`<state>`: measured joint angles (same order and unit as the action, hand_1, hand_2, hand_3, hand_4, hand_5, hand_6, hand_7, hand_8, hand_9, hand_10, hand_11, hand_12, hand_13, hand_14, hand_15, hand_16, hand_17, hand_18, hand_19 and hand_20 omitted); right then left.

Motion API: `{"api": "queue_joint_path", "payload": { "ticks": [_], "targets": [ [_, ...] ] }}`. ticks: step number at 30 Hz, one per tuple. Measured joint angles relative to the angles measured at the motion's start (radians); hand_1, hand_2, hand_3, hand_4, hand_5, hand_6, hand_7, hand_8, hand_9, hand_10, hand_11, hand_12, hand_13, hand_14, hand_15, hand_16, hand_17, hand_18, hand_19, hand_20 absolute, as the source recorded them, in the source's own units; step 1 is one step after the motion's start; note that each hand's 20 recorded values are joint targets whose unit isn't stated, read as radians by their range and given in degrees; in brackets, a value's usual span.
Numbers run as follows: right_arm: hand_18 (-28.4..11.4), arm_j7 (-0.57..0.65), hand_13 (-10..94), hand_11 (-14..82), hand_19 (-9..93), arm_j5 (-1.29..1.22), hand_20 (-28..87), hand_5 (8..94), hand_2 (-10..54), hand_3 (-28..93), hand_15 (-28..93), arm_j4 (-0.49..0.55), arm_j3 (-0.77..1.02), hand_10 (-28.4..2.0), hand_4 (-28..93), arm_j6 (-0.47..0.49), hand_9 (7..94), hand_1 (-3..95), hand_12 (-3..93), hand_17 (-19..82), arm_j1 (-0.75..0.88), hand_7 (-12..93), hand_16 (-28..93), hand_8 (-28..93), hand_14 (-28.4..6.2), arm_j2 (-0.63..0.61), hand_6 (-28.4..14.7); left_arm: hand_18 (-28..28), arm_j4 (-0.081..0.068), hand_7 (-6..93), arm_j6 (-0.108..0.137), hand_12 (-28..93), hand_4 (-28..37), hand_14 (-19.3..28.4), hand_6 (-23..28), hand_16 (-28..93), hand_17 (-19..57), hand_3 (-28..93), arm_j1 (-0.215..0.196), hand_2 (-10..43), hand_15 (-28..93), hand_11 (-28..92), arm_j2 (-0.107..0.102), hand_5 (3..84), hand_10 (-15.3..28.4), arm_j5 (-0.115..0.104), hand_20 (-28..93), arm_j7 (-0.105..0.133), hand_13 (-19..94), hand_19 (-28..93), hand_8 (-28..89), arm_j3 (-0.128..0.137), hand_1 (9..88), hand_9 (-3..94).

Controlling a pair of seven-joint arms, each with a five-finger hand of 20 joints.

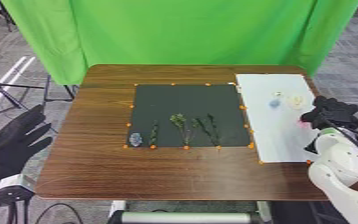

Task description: Arrange flowers

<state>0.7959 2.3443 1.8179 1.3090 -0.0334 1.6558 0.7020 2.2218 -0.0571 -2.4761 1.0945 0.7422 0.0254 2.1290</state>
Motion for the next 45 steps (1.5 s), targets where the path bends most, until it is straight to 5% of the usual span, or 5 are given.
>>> {"api": "queue_joint_path", "payload": {
  "ticks": [13,17,21,35,45],
  "targets": [
    [-20.1,-0.001,57,37.8,77,-0.016,52,42.5,-9.5,87,54,-0.08,-0.079,-12.8,-28,0.05,51.3,35.3,25.3,19,-0.061,40,23,-17,-5.9,0.02,-1.5,18.9,0.002,17.9,0.002,21,-27.9,11.7,0.9,8,-13.0,69,-0.001,-1.9,13,11,0.002,21.3,8.9,0.0,10,0.01,13,36,-9,-0.006,24.2,17.2],
    [-20.1,-0.01,71,25.3,80,-0.001,53,57.5,-9.5,80,49,-0.119,-0.109,-6.3,-28,0.03,73.3,49.2,47.4,26,-0.086,53,39,0,-1.7,0.024,1.6,18.9,0.002,17.9,0.002,21,-28.0,11.7,0.9,8,-13.0,69,0.0,-2.0,13,10,0.003,21.3,8.9,0.0,10,0.009,13,36,-9,-0.008,24.2,17.2],
    [-20.2,-0.044,78,23.4,83,0.023,54,67.4,-9.5,81,52,-0.142,-0.13,-5.7,-28,-0.064,82.8,52.3,51.8,30,-0.093,52,39,1,-1.6,0.027,2.1,18.9,0.002,17.9,0.002,21,-28.0,11.7,0.9,8,-13.1,69,0.003,-2.0,13,11,0.003,21.4,8.9,0.0,10,0.008,13,36,-9,-0.009,24.3,17.2],
    [-20.3,-0.208,82,20.4,82,0.009,54,72.7,-9.5,85,50,-0.073,-0.354,-5.4,-26,-0.212,86.9,49.9,53.4,32,-0.267,48,41,0,-1.2,0.056,1.8,18.9,0.002,18.0,0.002,21,-28.0,11.6,0.9,8,-13.1,69,0.004,-1.9,13,11,0.003,21.3,8.9,0.0,10,0.005,13,36,-9,-0.014,24.2,17.2],
    [-20.2,-0.33,81,19.3,82,0.006,54,72.5,-9.5,84,50,-0.179,-0.674,-4.9,-26,-0.183,86.8,49.6,53.0,32,-0.589,48,42,0,-0.7,0.297,2.2,18.9,-0.004,17.8,0.002,21,-28.0,11.6,0.9,8,-13.1,69,0.016,-1.9,13,11,-0.011,21.4,8.9,0.0,10,-0.009,12,36,-9,-0.032,24.2,17.2]
  ]
}}
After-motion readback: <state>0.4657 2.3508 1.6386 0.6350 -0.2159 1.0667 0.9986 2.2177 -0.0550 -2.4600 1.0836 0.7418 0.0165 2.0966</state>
